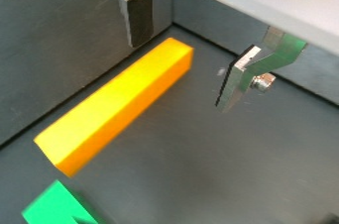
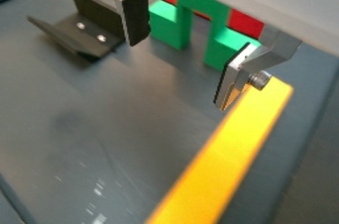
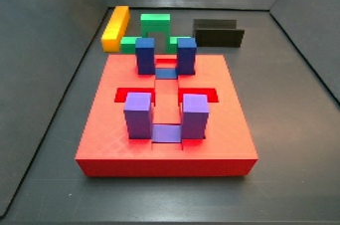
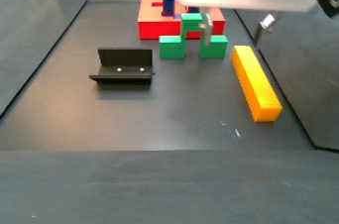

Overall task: Pick up the yellow object. Move up. Move to above the board. Insert the yellow object.
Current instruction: Pick up the yellow object.

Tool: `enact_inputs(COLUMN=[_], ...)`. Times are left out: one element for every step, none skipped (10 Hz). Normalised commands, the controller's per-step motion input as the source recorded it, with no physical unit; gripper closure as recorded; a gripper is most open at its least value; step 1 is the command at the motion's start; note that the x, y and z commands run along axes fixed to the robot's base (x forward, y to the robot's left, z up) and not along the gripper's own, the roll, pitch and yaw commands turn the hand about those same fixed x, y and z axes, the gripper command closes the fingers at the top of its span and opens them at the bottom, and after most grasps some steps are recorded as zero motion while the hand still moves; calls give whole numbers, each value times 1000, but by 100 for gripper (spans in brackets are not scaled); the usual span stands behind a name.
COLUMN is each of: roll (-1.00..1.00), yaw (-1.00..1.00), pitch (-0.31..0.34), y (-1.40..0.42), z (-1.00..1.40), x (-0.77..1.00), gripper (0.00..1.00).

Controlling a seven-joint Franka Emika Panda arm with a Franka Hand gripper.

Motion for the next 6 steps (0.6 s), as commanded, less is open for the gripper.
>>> enact_inputs(roll=[-24,-31,-36,0,20,26], yaw=[0,3,74,129,137,0], pitch=[-159,-140,-141,-107,-67,-67], y=[-29,-46,-31,-49,-17,0], z=[-254,-203,-183,-174,-137,-186], x=[-471,-414,-374,-280,-234,-237], gripper=[0,0,0,0,0,0])
